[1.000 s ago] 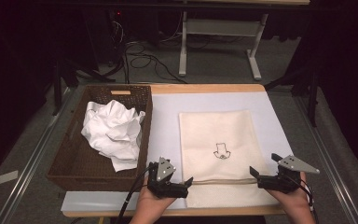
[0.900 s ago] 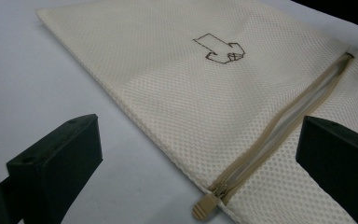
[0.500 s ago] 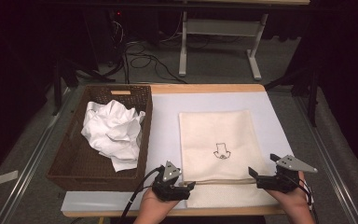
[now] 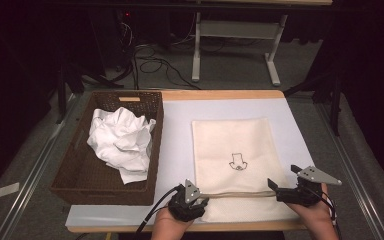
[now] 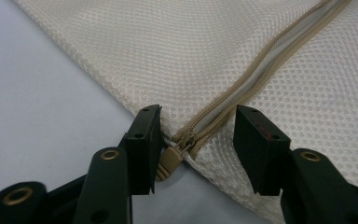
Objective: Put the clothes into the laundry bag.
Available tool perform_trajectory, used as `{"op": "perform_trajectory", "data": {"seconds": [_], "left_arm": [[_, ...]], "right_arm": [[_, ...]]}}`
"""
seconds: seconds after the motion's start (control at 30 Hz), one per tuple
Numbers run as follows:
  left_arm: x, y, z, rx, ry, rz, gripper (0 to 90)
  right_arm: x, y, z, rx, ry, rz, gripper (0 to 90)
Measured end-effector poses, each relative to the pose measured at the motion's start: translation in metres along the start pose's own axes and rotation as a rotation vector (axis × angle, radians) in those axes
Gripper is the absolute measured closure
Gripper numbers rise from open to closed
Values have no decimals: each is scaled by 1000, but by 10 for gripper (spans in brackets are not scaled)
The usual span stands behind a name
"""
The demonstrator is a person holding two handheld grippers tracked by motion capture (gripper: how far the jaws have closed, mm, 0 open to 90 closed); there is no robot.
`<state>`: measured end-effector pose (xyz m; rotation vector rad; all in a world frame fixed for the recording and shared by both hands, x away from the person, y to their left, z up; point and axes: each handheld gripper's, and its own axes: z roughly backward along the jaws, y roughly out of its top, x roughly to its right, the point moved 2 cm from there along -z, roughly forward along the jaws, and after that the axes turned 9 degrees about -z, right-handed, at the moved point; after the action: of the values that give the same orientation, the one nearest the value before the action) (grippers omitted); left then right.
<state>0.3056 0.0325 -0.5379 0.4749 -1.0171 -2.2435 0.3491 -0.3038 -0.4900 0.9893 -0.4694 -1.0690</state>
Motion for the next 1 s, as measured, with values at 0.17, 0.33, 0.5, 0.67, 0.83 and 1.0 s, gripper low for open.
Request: {"op": "perform_trajectory", "data": {"seconds": [0.17,0.33,0.5,0.67,0.83,1.0], "left_arm": [[-1,1,-1,8,-17,6,754],[-6,5,-4,5,-15,-13,771],[-19,7,-4,0,27,1,771],[-40,12,2,-13,101,28,771],[-48,7,1,-19,129,55,733],[-45,9,5,33,96,71,518]], "right_arm": [[1,1,-1,-4,3,-2,11],[0,0,-2,-7,5,-4,19],[-2,0,-2,-8,6,-3,23],[2,-2,-2,-11,1,-19,26],[7,-2,0,-4,-1,-44,35],[10,-3,0,-10,-6,-48,56]]}}
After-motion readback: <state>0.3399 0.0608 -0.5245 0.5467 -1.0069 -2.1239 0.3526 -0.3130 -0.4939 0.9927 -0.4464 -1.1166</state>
